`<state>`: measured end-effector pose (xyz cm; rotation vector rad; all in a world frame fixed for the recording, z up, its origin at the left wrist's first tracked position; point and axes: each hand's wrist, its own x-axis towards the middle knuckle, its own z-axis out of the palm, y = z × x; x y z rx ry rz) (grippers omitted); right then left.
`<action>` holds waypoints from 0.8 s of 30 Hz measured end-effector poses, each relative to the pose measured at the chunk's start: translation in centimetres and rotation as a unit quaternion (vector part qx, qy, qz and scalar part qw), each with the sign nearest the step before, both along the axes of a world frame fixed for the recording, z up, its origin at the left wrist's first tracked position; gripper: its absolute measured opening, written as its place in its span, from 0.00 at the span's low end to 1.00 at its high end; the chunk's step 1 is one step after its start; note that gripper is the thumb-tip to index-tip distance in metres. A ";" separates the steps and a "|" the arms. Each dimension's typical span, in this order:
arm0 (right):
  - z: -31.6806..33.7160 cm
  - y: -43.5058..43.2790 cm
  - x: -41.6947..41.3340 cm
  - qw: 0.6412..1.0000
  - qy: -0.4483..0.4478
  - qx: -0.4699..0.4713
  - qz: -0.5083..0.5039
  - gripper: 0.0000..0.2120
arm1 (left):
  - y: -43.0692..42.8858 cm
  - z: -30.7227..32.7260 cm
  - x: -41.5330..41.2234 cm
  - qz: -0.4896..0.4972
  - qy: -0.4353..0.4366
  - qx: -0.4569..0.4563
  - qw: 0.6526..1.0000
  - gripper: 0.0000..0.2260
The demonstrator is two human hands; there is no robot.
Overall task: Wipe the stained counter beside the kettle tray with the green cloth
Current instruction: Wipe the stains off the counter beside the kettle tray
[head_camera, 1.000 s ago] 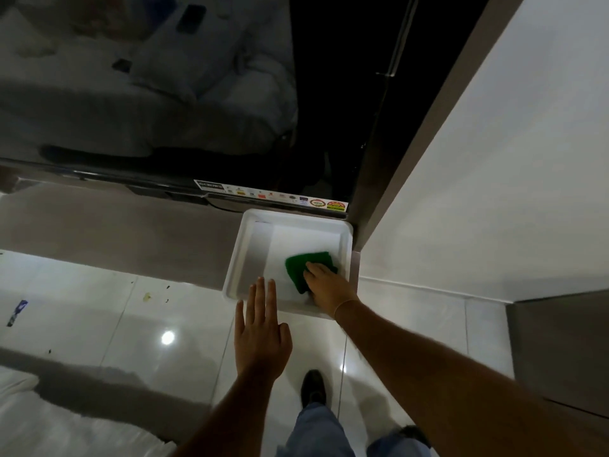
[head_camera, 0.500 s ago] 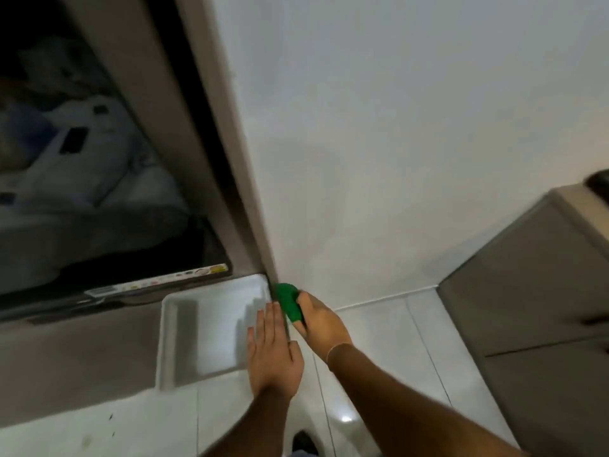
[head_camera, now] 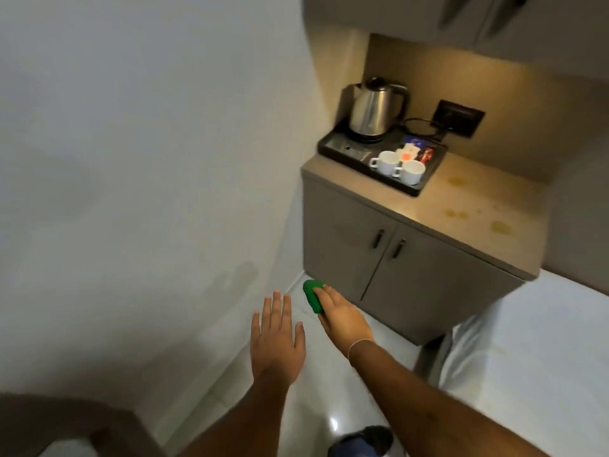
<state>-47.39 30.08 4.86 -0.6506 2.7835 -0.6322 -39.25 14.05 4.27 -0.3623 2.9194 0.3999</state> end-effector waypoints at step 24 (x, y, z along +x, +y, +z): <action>3.0 32.5 -22.9 0.814 0.092 -0.209 -0.534 0.12 | 24.2 -0.6 -31.1 -0.270 0.063 -0.008 0.961 0.33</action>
